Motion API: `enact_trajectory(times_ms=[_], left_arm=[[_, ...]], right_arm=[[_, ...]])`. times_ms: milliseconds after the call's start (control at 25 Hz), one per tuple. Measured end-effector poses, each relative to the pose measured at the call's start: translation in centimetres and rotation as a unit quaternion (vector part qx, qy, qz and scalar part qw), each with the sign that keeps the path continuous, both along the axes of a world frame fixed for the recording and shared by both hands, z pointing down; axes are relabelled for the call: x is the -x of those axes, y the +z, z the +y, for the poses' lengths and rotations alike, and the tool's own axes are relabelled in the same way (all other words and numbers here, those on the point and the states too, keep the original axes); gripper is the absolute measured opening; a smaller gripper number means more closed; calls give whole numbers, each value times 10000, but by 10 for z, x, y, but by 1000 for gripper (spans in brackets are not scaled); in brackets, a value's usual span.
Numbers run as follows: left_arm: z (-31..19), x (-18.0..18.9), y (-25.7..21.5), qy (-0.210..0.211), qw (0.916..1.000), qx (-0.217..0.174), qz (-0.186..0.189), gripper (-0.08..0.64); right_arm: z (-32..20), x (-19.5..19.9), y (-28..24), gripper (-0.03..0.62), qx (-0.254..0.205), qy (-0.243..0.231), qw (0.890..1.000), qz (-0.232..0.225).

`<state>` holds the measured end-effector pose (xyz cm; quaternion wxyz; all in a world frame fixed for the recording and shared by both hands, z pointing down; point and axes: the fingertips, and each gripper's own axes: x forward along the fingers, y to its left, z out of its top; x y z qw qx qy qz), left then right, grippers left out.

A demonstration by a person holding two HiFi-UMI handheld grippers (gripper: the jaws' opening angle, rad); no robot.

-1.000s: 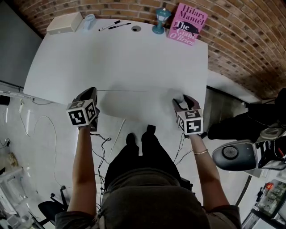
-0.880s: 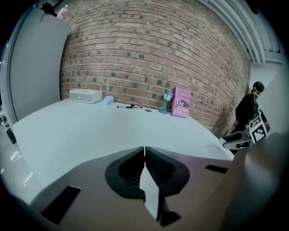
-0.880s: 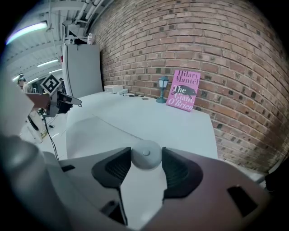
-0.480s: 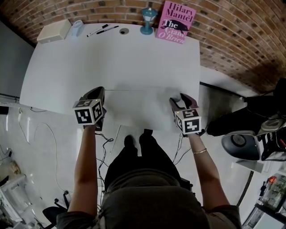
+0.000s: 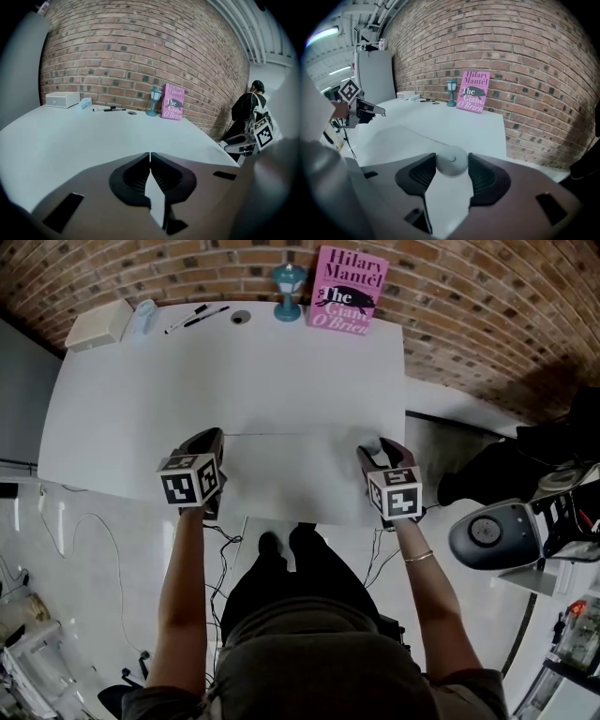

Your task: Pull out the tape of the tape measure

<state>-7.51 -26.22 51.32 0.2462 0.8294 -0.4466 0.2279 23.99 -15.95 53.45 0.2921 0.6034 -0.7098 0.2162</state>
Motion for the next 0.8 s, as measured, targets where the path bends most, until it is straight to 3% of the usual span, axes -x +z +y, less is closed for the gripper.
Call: enact_trajectory(times_ms=[360,800], left_arm=[[-4,-32,9,154,9998,108,-66,26],[-18,-47,23,117,9993,265,-243,26]], right_arm=[[-12,-29,8,221,47,314,9995,12],[-33,-44,27,221,191,521,9985,-3]])
